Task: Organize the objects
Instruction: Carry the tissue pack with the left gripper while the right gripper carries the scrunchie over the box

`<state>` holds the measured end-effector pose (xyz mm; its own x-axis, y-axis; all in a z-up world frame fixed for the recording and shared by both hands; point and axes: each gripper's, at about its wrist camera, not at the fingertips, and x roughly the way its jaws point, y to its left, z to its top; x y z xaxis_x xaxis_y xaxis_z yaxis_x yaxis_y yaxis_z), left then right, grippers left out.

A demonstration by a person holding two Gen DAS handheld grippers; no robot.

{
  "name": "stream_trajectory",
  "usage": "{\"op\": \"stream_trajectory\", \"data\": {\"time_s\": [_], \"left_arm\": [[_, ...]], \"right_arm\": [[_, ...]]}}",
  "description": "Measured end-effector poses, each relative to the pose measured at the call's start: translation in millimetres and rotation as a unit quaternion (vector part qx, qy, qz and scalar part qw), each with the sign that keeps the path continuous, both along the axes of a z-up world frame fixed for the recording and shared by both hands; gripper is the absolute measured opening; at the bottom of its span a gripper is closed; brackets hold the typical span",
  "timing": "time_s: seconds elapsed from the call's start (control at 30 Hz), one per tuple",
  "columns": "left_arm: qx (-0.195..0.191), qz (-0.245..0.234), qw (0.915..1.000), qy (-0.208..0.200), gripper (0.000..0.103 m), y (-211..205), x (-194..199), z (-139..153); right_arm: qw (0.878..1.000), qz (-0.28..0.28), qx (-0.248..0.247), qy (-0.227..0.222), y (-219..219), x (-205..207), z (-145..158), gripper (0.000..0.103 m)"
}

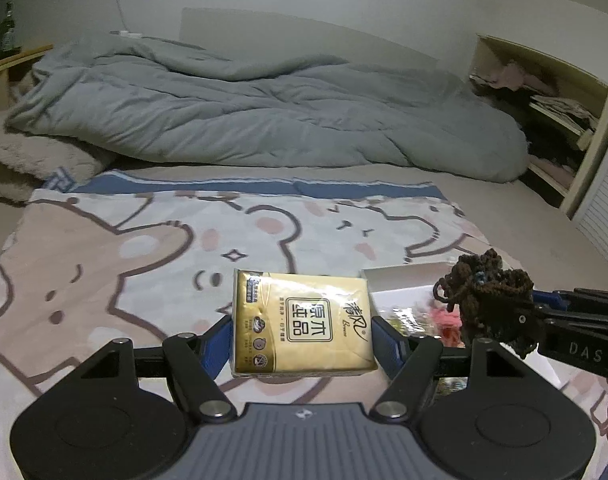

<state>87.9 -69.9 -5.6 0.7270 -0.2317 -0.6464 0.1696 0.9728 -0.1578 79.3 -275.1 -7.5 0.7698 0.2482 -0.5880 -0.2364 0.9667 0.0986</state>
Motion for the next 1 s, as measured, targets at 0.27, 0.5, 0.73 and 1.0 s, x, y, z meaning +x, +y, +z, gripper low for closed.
{"op": "stream_trajectory", "data": {"time_s": [0.27, 0.5, 0.73, 1.0], "left_arm": [[-0.018, -0.037, 0.9992, 0.005, 0.072, -43.9, 6.9, -6.8], [-0.023, -0.081, 0.9964, 0.006, 0.072, -85.4, 10.8, -16.4], [0.004, -0.162, 0.9867, -0.005, 0.072, -127.4, 18.7, -20.1], [0.069, -0.302, 0.9499, -0.042, 0.072, -183.7, 26.2, -25.0]], "right_arm": [[0.999, -0.036, -0.006, 0.000, -46.3, -3.9, -3.9, 0.030], [0.997, -0.074, -0.002, -0.001, -89.0, -10.4, -6.7, 0.030], [0.995, -0.103, 0.002, 0.002, -125.4, -13.5, -11.1, 0.030], [0.990, -0.142, 0.009, 0.018, -167.7, -14.2, -25.6, 0.030]]}}
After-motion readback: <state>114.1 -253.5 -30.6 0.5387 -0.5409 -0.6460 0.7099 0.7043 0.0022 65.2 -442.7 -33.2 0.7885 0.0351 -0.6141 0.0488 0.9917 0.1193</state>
